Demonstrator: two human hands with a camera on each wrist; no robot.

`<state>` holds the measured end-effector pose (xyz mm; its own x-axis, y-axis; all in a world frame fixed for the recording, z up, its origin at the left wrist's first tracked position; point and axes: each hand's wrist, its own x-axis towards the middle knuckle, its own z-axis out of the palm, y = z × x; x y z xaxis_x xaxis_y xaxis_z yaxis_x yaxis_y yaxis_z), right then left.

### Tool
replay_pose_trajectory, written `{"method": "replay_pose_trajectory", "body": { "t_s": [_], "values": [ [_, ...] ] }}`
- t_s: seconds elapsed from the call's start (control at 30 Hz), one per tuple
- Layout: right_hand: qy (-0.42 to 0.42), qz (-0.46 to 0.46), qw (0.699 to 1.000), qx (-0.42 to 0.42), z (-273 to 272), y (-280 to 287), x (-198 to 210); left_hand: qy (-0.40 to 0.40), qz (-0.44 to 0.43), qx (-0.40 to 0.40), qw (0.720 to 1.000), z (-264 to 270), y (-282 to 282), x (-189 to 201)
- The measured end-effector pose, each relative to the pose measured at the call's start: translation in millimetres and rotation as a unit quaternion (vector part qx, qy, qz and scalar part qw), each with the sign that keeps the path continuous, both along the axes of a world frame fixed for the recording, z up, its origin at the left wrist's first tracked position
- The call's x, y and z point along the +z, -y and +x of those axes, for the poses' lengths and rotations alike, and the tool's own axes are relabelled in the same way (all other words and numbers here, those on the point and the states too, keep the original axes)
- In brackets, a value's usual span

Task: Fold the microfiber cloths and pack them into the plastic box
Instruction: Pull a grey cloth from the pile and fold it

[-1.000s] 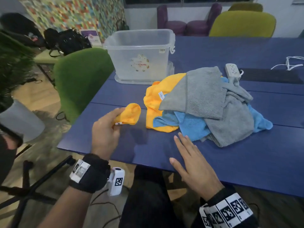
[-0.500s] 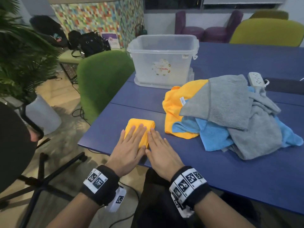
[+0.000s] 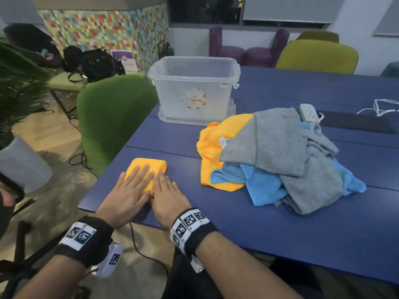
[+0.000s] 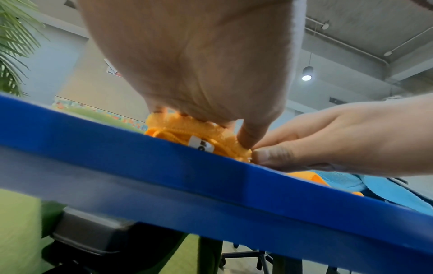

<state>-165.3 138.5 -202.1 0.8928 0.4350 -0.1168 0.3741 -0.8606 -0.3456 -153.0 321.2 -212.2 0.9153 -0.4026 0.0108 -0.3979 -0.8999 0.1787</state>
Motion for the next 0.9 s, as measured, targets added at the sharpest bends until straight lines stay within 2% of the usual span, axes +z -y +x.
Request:
{"method": "replay_pose_trajectory", "body": {
  "t_s": [0.2,0.3,0.4,0.53,0.67,0.8,0.9],
  "values": [
    [0.04,0.045,0.998,-0.01,-9,47,19,-0.004,0.006,0.037,0.999,-1,15,12],
    [0.057,0.059,0.995,-0.065,-20,90,42,0.044,-0.036,0.063,0.996,-4,45,37],
    [0.093,0.083,0.982,-0.139,-28,140,70,0.095,-0.089,0.046,0.99,-4,90,69],
    [0.148,0.012,0.957,-0.248,-27,201,100,0.098,-0.186,0.001,0.978,4,167,106],
    [0.165,-0.069,0.936,-0.305,-15,243,112,0.069,-0.144,-0.054,0.986,26,242,130],
    [0.184,-0.098,0.942,-0.261,-4,261,112,0.053,-0.058,-0.104,0.991,59,295,136],
    [0.182,-0.152,0.944,-0.23,4,261,106,0.033,0.0,-0.143,0.989,80,315,136]
  ]
}}
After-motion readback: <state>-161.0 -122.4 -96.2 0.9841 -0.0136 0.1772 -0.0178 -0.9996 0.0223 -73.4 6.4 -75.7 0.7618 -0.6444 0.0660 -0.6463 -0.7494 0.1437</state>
